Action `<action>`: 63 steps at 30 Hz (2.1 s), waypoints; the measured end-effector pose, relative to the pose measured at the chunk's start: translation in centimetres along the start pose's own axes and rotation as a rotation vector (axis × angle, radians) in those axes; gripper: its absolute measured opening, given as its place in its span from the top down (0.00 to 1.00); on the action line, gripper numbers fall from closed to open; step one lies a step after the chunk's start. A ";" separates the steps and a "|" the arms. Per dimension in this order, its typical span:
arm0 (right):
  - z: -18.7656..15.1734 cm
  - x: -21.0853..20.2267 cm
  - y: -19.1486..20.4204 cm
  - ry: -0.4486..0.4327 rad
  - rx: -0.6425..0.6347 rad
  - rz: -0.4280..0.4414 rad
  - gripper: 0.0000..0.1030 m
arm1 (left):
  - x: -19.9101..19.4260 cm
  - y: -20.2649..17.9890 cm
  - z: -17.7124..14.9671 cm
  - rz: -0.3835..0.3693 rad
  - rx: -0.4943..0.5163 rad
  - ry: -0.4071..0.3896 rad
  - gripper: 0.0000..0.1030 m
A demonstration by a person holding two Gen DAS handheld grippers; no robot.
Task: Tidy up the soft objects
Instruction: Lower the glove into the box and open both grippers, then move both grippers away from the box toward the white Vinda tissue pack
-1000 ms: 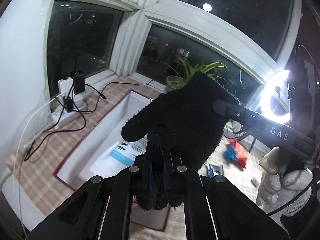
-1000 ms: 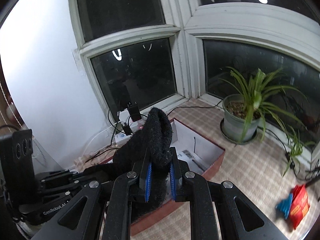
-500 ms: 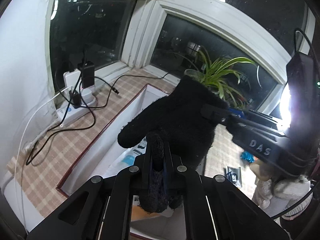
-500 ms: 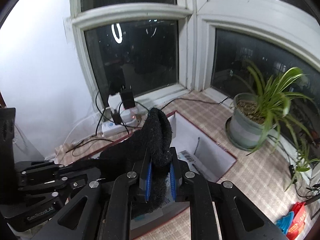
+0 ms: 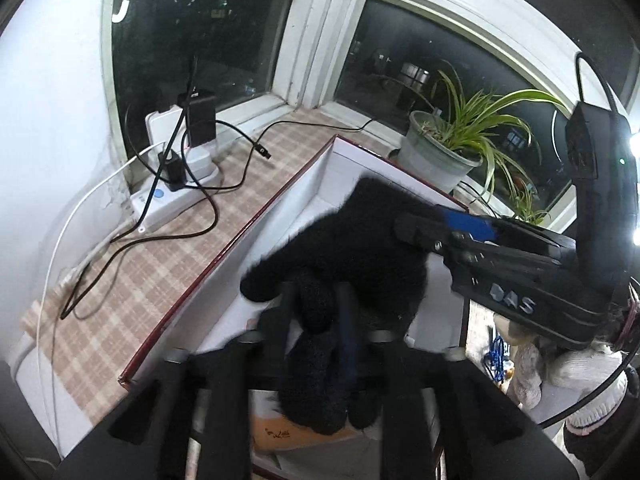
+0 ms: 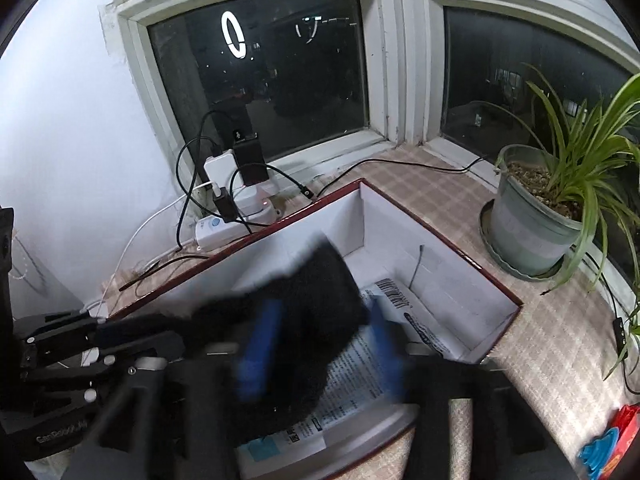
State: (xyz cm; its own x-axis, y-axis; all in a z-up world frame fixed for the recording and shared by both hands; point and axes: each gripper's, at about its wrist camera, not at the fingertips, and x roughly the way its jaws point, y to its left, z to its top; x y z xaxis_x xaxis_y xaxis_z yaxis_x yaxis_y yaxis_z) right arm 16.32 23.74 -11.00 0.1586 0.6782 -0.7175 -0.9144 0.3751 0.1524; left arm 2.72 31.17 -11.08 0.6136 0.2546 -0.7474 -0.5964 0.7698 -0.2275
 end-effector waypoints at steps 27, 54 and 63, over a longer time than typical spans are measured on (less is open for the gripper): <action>-6.1 -12.8 -7.3 -0.081 0.218 -0.227 0.36 | -3.2 -6.7 -1.1 -0.054 0.115 -0.050 0.48; -17.8 -24.8 -16.4 -0.082 0.436 -0.508 0.36 | -1.5 -22.4 -6.4 -0.288 0.414 0.061 0.48; -22.6 -27.9 -20.3 -0.158 0.582 -0.371 0.36 | -0.3 -24.4 -7.5 -0.350 0.409 0.105 0.48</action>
State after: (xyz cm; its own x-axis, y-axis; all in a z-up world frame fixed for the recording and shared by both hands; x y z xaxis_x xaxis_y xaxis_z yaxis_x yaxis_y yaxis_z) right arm 22.04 -17.04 -9.44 0.5134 0.5071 -0.6923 -0.4488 0.8463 0.2871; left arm 13.21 7.92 -10.05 0.6714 -0.1010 -0.7342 -0.1035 0.9682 -0.2279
